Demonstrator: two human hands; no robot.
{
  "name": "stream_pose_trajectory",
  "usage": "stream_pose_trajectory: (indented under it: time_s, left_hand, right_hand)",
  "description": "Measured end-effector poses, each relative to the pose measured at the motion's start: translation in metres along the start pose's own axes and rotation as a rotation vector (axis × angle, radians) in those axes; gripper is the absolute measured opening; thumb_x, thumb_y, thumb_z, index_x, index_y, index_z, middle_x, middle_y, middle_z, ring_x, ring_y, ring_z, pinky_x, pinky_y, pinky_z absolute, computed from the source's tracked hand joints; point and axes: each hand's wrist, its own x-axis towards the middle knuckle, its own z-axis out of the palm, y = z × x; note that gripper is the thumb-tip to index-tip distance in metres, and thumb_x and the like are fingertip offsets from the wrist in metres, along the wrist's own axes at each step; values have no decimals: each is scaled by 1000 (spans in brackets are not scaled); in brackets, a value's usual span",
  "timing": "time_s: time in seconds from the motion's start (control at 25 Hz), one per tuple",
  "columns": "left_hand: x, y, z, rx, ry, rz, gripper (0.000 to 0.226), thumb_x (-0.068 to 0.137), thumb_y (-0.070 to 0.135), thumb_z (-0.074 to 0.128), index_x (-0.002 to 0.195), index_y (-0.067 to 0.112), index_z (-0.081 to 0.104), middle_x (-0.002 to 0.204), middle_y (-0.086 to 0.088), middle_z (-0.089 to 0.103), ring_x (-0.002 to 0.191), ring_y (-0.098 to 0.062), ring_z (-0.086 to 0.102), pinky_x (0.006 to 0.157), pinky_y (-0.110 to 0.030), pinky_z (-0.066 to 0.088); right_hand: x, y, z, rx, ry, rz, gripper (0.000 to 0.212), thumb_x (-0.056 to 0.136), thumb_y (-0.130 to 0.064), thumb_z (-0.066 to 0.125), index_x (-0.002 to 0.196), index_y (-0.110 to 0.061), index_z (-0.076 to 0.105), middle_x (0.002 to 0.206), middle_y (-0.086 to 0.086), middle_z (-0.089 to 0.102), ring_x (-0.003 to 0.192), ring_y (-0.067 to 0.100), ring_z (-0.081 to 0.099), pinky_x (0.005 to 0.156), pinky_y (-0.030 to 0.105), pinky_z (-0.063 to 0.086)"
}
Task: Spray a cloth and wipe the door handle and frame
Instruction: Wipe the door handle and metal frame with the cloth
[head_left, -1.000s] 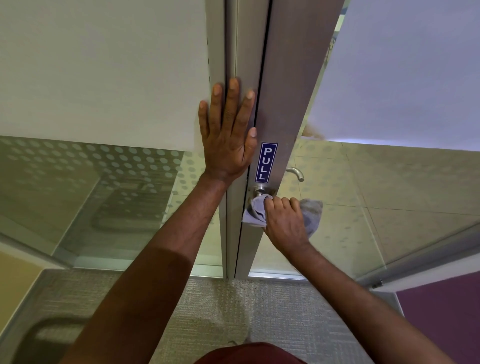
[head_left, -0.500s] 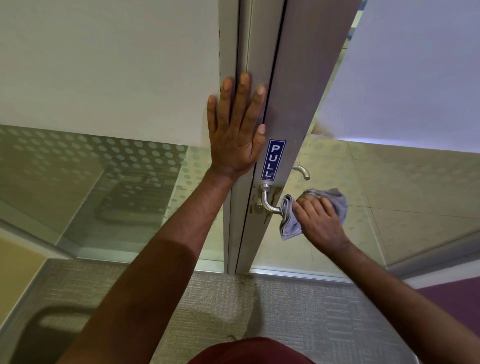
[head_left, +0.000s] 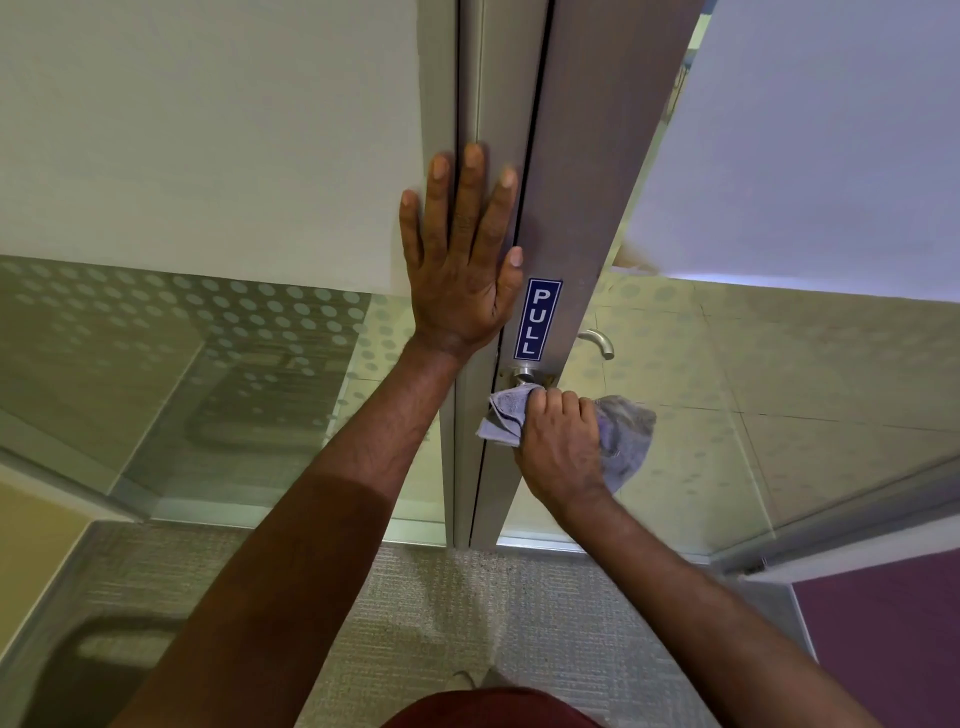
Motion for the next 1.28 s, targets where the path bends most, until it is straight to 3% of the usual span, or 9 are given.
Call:
stream_pose_trajectory:
  time_s: [0.28, 0.52, 0.6, 0.68, 0.76, 0.88, 1.0, 1.12, 1.28]
  left_hand:
    - [1, 0, -2, 18, -17, 11, 56, 107, 39, 30, 158, 15, 28, 162, -16, 30, 160, -17, -13, 129, -51, 3]
    - [1, -1, -4, 5, -33, 48, 62, 108, 42, 26, 162, 23, 2, 171, 9, -24, 159, -17, -18, 130, -50, -1]
    - [1, 0, -4, -9, -28, 51, 64, 108, 42, 26, 163, 27, -3, 171, 10, -24, 160, -17, -17, 130, -50, -1]
    - [0, 1, -4, -23, -31, 50, 65, 108, 42, 25, 164, 30, -6, 171, 10, -23, 159, -17, -17, 130, -50, -2]
    - [1, 1, -3, -39, -35, 38, 64, 107, 41, 26, 163, 28, -2, 174, 7, -17, 159, -17, -17, 130, -50, -2]
    - [1, 0, -2, -48, -32, 39, 64, 107, 42, 26, 163, 27, -1, 172, 8, -20, 159, -17, -17, 130, -50, -2]
    - [1, 0, -2, -55, -34, 53, 63, 108, 41, 26, 163, 26, -1, 170, 10, -25, 159, -17, -18, 130, -50, -2]
    - [2, -1, -2, -45, -47, 46, 59, 108, 42, 26, 160, 22, 8, 171, 8, -22, 159, -17, -18, 129, -50, -2]
    - [2, -1, -1, -13, -49, 36, 58, 106, 40, 29, 159, 17, 24, 171, -7, 10, 159, -16, -17, 129, -49, -1]
  right_hand:
    - [-17, 61, 31, 6, 245, -279, 39, 91, -12, 46, 128, -7, 57, 108, 14, 66, 96, 33, 59, 90, 46, 46]
    - [-26, 114, 43, 167, 237, -298, 43, 93, -9, 56, 135, -5, 58, 135, 19, 61, 129, 37, 55, 116, 50, 35]
    - [-38, 105, 42, 308, 185, -158, 50, 94, -6, 60, 143, -6, 52, 145, 16, 54, 137, 36, 48, 118, 49, 33]
    - [-56, 93, 37, 592, 142, 86, 51, 97, -3, 60, 145, -7, 48, 144, 5, 53, 137, 27, 47, 116, 30, 35]
    - [-70, 85, 24, 1006, 90, 485, 39, 100, -6, 55, 139, -13, 49, 122, -6, 61, 117, 25, 61, 94, 17, 47]
    - [-63, 78, 1, 1537, 58, 1008, 26, 107, -31, 47, 125, -14, 57, 101, 9, 69, 98, 32, 68, 73, 32, 52]
    - [-36, 71, -13, 1851, -27, 1019, 42, 105, -45, 48, 116, -8, 66, 100, 14, 72, 94, 27, 70, 84, 41, 55]
    - [-9, 59, -9, 2016, -51, 1136, 35, 103, -43, 54, 106, -10, 68, 100, 13, 72, 90, 25, 71, 83, 39, 56]
    - [3, 52, 5, 2128, 34, 1254, 29, 101, -45, 55, 96, -16, 62, 86, 5, 65, 73, 16, 69, 68, 29, 57]
